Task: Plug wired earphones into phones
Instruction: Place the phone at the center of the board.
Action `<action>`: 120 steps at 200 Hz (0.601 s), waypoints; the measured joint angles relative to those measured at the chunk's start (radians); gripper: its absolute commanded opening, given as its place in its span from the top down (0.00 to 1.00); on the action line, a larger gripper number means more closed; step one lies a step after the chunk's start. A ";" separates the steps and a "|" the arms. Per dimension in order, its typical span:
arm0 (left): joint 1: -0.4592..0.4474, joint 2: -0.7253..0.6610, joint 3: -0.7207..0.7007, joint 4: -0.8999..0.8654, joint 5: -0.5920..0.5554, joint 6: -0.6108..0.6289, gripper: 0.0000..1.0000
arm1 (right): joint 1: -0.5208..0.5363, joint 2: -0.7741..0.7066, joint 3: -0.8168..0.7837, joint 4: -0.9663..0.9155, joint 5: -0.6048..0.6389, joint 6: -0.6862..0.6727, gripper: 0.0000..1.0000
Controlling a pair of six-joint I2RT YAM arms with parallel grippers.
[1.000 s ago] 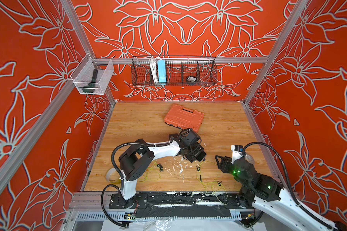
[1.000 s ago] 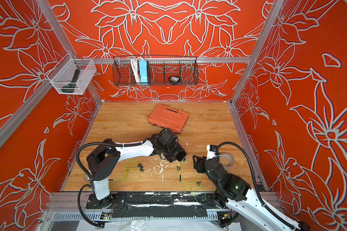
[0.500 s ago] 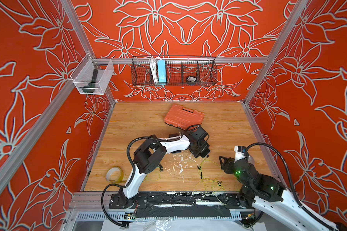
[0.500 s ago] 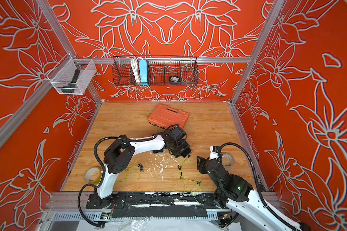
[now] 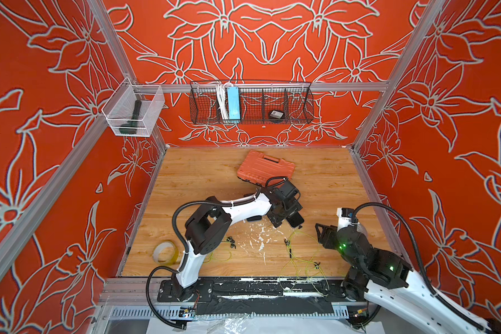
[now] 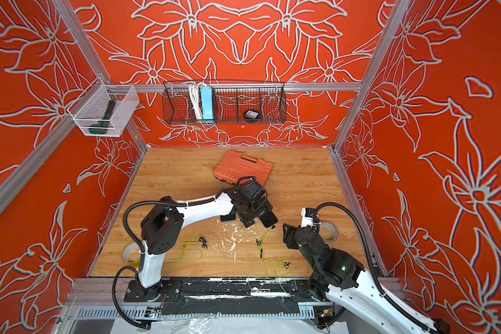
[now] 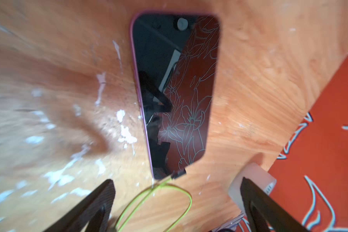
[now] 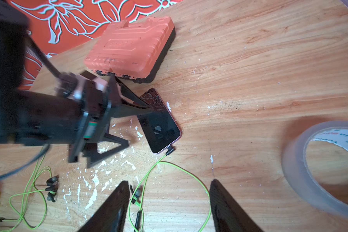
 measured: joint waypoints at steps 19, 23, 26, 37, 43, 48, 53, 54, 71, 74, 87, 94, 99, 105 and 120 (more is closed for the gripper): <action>0.002 -0.144 -0.034 -0.054 -0.080 0.065 0.01 | 0.000 0.051 0.000 0.045 -0.020 -0.022 0.34; 0.003 -0.185 -0.052 -0.062 -0.103 0.079 0.01 | 0.000 0.063 0.000 0.055 -0.023 -0.027 0.35; 0.005 -0.219 -0.066 -0.072 -0.119 0.086 0.01 | 0.000 0.076 0.000 0.066 -0.028 -0.032 0.34; 0.013 -0.334 -0.127 -0.098 -0.172 0.111 0.01 | 0.000 0.114 0.000 0.097 -0.035 -0.048 0.35; 0.026 -0.407 -0.172 -0.112 -0.201 0.123 0.01 | 0.000 0.138 0.000 0.117 -0.045 -0.058 0.35; 0.042 -0.473 -0.215 -0.126 -0.225 0.131 0.01 | 0.000 0.157 0.000 0.132 -0.052 -0.066 0.35; 0.064 -0.539 -0.262 -0.142 -0.248 0.138 0.01 | 0.000 0.173 0.000 0.146 -0.058 -0.074 0.35; 0.067 -0.550 -0.269 -0.142 -0.251 0.139 0.01 | 0.000 0.175 0.000 0.148 -0.060 -0.076 0.35; 0.166 -0.760 -0.447 -0.198 -0.320 0.154 0.01 | 0.000 0.224 0.000 0.196 -0.083 -0.101 0.35; 0.190 -0.809 -0.486 -0.214 -0.336 0.154 0.01 | 0.000 0.232 0.000 0.204 -0.087 -0.106 0.35; 0.263 -0.958 -0.617 -0.270 -0.367 0.149 0.01 | 0.000 0.255 0.000 0.235 -0.103 -0.120 0.35; 0.298 -1.041 -0.686 -0.311 -0.371 0.143 0.01 | 0.000 0.263 0.000 0.253 -0.108 -0.128 0.35; 0.316 -1.092 -0.729 -0.333 -0.367 0.138 0.01 | 0.000 0.267 0.000 0.265 -0.113 -0.132 0.36; 0.336 -1.142 -0.773 -0.358 -0.363 0.127 0.01 | 0.000 0.272 0.000 0.279 -0.117 -0.138 0.36; 0.374 -1.233 -0.861 -0.417 -0.344 0.087 0.01 | 0.000 0.284 0.000 0.309 -0.132 -0.147 0.36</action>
